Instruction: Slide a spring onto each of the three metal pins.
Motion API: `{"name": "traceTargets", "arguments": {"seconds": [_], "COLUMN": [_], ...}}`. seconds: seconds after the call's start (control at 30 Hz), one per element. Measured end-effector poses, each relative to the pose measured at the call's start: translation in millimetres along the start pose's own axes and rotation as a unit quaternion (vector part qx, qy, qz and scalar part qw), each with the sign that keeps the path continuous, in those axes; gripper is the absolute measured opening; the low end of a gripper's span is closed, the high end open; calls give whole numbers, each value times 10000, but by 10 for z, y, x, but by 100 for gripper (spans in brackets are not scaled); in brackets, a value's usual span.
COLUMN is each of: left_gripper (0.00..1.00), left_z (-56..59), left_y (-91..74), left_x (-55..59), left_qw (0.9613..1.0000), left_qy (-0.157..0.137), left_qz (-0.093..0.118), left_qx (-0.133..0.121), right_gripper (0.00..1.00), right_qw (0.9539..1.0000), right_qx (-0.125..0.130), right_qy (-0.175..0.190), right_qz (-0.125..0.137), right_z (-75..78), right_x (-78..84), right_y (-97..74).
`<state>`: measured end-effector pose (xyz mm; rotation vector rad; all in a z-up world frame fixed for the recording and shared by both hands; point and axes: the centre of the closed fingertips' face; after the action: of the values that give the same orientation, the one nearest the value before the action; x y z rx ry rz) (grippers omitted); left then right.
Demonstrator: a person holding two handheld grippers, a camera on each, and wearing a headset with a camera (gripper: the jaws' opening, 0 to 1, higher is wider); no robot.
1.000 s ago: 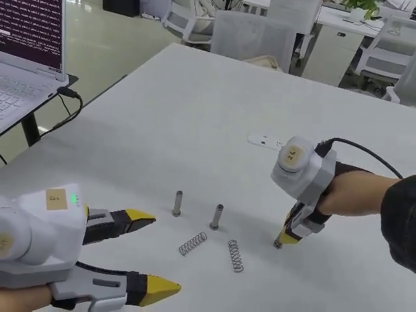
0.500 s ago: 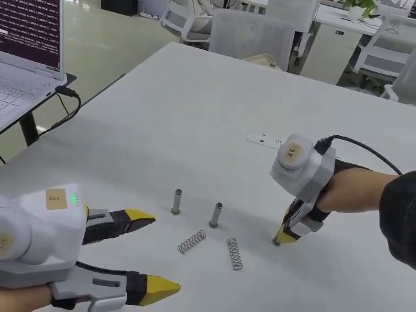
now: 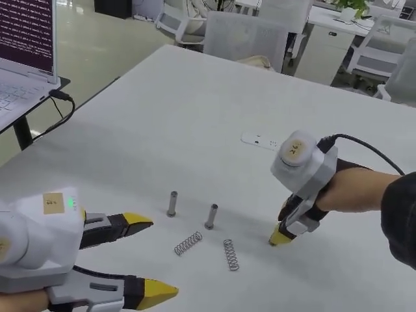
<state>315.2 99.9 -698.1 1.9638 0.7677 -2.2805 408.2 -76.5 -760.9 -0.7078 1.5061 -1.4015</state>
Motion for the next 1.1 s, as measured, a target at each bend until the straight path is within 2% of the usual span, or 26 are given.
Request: {"name": "traceTargets", "arguments": {"seconds": [0.27,0.57,0.77,1.1], "left_gripper": [59,54,51,46], "left_z": [10,-119,-174,-282], "left_y": [21,67,124,252], "left_x": [14,62,102,192], "left_qw": [10000,9999,9999,9997], "left_qy": [12,-102,-63,-87], "left_qz": [-42,-55,-126,-188], "left_qx": [58,-27,-65,-137], "right_gripper": [31,31,31,31], "right_qw": [9997,9982,9968,9944], "right_qx": [112,271,371,476], "right_qy": [39,214,264,281], "right_qz": [216,498,661,902], "right_z": [21,85,99,17], "right_x": [-62,-81,-130,-221], "right_y": [-104,-284,-406,-637]}}
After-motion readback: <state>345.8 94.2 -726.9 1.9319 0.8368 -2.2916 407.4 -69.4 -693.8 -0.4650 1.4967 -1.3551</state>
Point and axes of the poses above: the centre of the closed fingertips' face, and the gripper's own axes: y roughly forward along the fingers, z roughly to its right, x roughly out of its underside, and after that the axes turned 3 degrees about x, right-handed
